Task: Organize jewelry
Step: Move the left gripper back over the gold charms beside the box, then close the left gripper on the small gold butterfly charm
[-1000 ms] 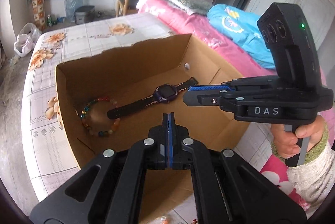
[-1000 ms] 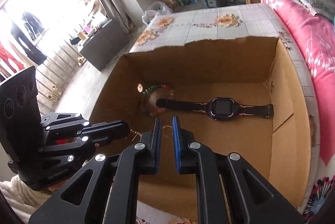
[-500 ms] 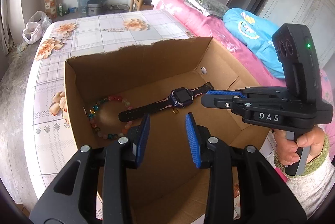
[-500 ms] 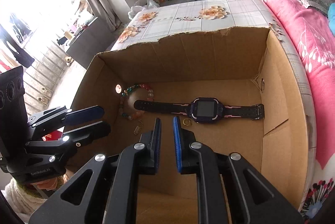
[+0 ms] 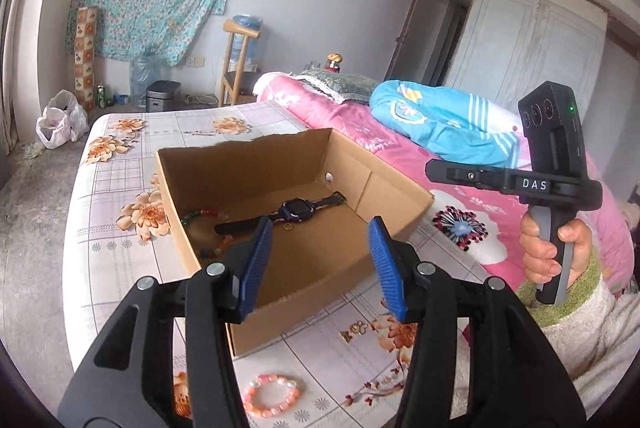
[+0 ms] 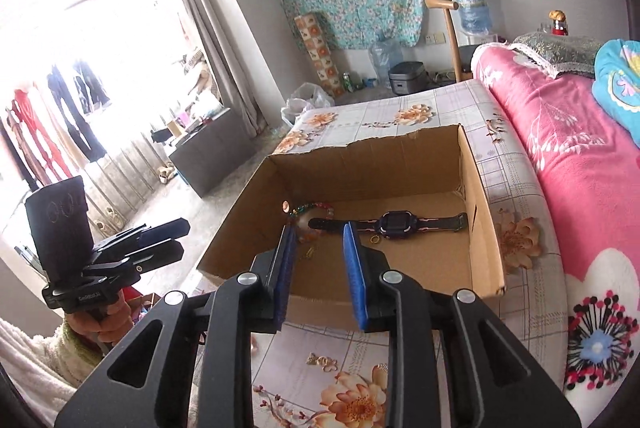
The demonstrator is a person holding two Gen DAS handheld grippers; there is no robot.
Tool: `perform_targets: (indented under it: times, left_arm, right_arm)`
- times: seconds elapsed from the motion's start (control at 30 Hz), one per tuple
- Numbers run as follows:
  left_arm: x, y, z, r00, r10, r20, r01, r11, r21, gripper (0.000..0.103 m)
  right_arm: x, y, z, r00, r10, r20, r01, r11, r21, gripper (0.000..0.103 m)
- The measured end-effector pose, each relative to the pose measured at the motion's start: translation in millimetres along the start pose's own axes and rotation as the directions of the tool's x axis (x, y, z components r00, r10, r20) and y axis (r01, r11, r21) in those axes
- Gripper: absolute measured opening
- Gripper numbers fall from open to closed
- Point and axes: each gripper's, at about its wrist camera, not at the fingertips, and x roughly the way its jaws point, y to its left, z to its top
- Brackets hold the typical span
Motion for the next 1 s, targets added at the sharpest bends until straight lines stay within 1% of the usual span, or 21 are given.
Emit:
perform_targets:
  times: [0.07, 0.13, 0.2, 0.3, 0.37, 0.4, 0.43, 0.5, 0.57, 0.63, 0.77, 0.8, 0.83, 0.93, 1.0]
  left_arm:
    - [-2, -10, -19, 1.000, -0.024, -0.015, 0.025, 1.000, 0.009, 0.051]
    - [4, -21, -39, 0.998, -0.032, -0.050, 0.033, 0.999, 0.017, 0.051]
    - [17, -29, -58, 0.994, -0.007, -0.105, 0.010, 0.999, 0.031, 0.051]
    - [47, -38, -82, 0.979, 0.037, -0.199, -0.024, 0.998, 0.064, 0.051]
    - [66, -42, -94, 0.968, 0.062, -0.243, -0.038, 0.994, 0.100, 0.050]
    - [76, -43, -97, 0.960, 0.076, -0.268, -0.046, 0.992, 0.118, 0.048]
    - [83, -43, -100, 0.956, 0.080, -0.282, -0.043, 0.990, 0.136, 0.042]
    - [94, -47, -103, 0.953, 0.095, -0.289, -0.040, 0.981, 0.190, 0.041]
    - [103, -48, -104, 0.948, 0.111, -0.299, -0.042, 0.972, 0.230, 0.038]
    - [110, -49, -106, 0.944, 0.126, -0.305, -0.044, 0.964, 0.262, 0.032]
    - [120, -50, -112, 0.933, 0.146, -0.329, -0.029, 0.941, 0.337, 0.028]
    - [123, -50, -113, 0.929, 0.144, -0.341, -0.018, 0.938, 0.347, 0.028]
    - [123, -50, -112, 0.932, 0.137, -0.335, -0.011, 0.936, 0.352, 0.028]
    - [125, -44, -110, 0.932, 0.106, -0.347, 0.018, 0.942, 0.336, 0.027]
    - [125, -42, -108, 0.933, 0.093, -0.348, 0.031, 0.941, 0.336, 0.024]
  right_arm:
    - [-7, 1, -22, 1.000, -0.012, 0.003, 0.012, 1.000, 0.013, 0.025]
    - [-5, -1, -47, 0.999, -0.034, -0.020, 0.035, 0.999, 0.039, 0.025]
    - [7, -6, -73, 0.997, -0.042, -0.068, 0.047, 0.996, 0.080, 0.025]
    - [30, -17, -109, 0.986, -0.049, -0.159, 0.073, 0.986, 0.150, 0.025]
    - [44, -24, -126, 0.977, -0.053, -0.209, 0.093, 0.978, 0.188, 0.025]
    - [50, -27, -132, 0.973, -0.055, -0.225, 0.103, 0.973, 0.207, 0.025]
    - [54, -29, -136, 0.969, -0.053, -0.241, 0.107, 0.970, 0.219, 0.025]
    - [60, -31, -140, 0.966, -0.057, -0.254, 0.115, 0.969, 0.217, 0.025]
    - [63, -31, -139, 0.965, -0.049, -0.257, 0.105, 0.972, 0.211, 0.025]
    - [65, -31, -138, 0.965, -0.048, -0.257, 0.102, 0.974, 0.200, 0.025]
    - [67, -34, -139, 0.967, -0.033, -0.252, 0.088, 0.974, 0.210, 0.025]
    - [67, -34, -139, 0.968, -0.030, -0.251, 0.086, 0.973, 0.215, 0.025]
    - [67, -35, -140, 0.968, -0.028, -0.250, 0.084, 0.972, 0.219, 0.025]
    - [64, -35, -143, 0.969, -0.024, -0.247, 0.082, 0.971, 0.226, 0.025]
    - [64, -35, -144, 0.969, -0.023, -0.244, 0.081, 0.970, 0.230, 0.025]
